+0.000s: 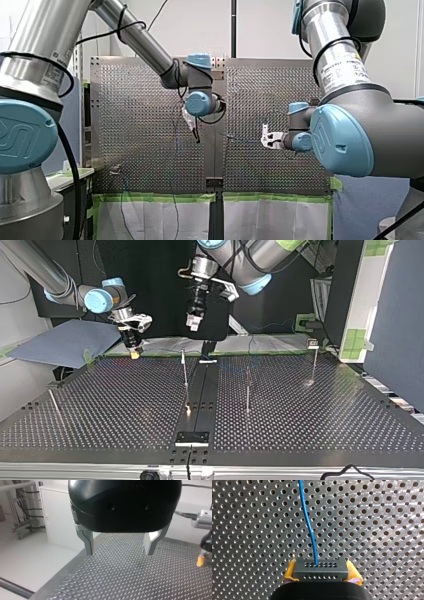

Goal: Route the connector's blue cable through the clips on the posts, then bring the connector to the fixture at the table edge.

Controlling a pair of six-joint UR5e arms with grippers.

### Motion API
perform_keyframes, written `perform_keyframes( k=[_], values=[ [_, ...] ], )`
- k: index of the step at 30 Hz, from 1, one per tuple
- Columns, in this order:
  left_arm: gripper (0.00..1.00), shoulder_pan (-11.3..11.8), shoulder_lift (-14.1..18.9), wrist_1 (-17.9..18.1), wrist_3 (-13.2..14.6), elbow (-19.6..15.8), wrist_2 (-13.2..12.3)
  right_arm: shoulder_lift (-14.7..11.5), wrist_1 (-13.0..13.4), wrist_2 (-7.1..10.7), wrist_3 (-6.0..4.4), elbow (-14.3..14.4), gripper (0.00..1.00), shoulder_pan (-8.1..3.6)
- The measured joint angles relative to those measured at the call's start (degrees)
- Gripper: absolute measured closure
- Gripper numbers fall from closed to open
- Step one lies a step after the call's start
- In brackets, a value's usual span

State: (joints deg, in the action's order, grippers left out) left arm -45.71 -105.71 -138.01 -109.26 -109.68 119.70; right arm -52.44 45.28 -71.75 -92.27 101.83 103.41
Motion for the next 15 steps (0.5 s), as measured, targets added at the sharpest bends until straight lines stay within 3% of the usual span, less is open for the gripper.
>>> perform_keyframes(
  k=[6, 15],
  values=[
    [0.0, -0.4, 3.1, -0.1, 0.5, -3.1, 2.1, 0.0, 0.0, 0.02, 0.0, 0.0, 1.0, 0.05],
    [0.0, -0.7, 7.7, 2.2, 4.4, -7.7, -0.2, 0.0, 0.0, -0.01, 0.04, 0.0, 1.0, -0.1]
  ],
)
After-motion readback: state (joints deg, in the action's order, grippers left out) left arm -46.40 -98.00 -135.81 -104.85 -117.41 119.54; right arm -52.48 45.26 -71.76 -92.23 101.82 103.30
